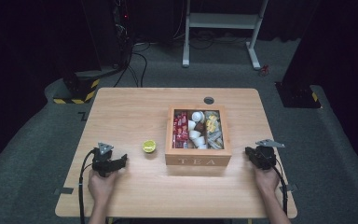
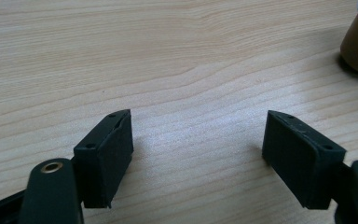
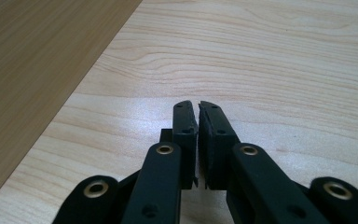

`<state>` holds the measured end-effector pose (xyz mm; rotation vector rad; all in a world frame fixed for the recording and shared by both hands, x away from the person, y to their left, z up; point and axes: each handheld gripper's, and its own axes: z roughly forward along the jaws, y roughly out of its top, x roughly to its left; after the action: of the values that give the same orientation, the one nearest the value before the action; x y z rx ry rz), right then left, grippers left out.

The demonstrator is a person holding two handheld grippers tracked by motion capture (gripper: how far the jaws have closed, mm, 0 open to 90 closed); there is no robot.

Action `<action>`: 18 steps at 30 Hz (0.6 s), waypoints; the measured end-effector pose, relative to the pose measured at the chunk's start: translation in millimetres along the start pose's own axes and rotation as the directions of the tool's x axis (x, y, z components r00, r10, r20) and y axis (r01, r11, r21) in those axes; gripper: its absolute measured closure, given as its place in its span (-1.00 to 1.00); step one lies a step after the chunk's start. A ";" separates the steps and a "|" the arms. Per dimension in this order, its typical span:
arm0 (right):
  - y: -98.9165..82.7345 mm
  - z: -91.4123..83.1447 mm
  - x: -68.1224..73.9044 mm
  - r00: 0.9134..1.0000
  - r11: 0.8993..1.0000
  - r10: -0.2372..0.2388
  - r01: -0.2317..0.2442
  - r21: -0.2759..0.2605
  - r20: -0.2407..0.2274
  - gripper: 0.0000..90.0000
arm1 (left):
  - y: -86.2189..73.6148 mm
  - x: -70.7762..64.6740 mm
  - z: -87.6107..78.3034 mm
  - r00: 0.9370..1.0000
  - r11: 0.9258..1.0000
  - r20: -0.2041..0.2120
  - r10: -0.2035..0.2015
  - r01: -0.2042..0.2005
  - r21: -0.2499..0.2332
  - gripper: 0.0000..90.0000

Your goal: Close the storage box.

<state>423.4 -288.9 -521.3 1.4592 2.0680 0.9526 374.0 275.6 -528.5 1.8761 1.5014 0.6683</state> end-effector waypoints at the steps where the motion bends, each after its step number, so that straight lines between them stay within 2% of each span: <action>1: 0.1 0.2 -0.2 1.000 1.000 -0.006 0.006 -0.002 0.000 0.89 | 0.0 0.0 0.0 1.000 1.000 0.000 0.000 0.000 0.000 -0.45; 4: 0.2 0.5 1.3 1.000 1.000 -0.020 0.020 -0.001 0.001 0.79 | 0.0 0.0 0.0 1.000 1.000 0.000 0.001 -0.001 0.000 -0.45; 6: 0.2 0.8 4.1 0.999 0.999 -0.054 0.054 -0.001 0.005 0.68 | -0.2 -0.3 -0.1 1.000 1.000 -0.001 0.000 0.000 -0.002 -0.45; 8: -0.4 0.7 8.4 0.995 0.996 -0.091 0.091 -0.002 0.030 0.63 | -0.2 -0.3 -0.5 1.000 1.000 0.001 0.003 -0.003 0.001 -0.45; 10: -0.5 0.5 8.5 0.995 0.996 -0.091 0.091 -0.001 0.038 0.58 | -0.3 -0.4 -0.4 1.000 1.000 0.000 0.001 -0.001 0.000 -0.45; 13: -0.3 0.5 4.9 0.998 0.999 -0.051 0.051 0.002 0.024 0.47 | -0.3 -0.4 -0.5 1.000 1.000 0.001 0.002 -0.002 0.001 -0.45; 15: -0.2 0.7 5.3 0.998 0.998 -0.063 0.063 0.002 0.024 0.45 | -0.3 -0.3 -0.5 1.000 1.000 0.001 0.003 -0.003 0.000 -0.45; 18: -0.2 0.6 5.2 0.998 0.998 -0.059 0.059 0.002 0.023 0.45 | -0.4 -0.4 -0.6 1.000 1.000 0.001 0.003 -0.003 0.000 -0.45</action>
<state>421.9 -283.9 -521.7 1.3956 2.0839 0.9074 373.2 275.4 -528.4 1.8789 1.4988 0.6684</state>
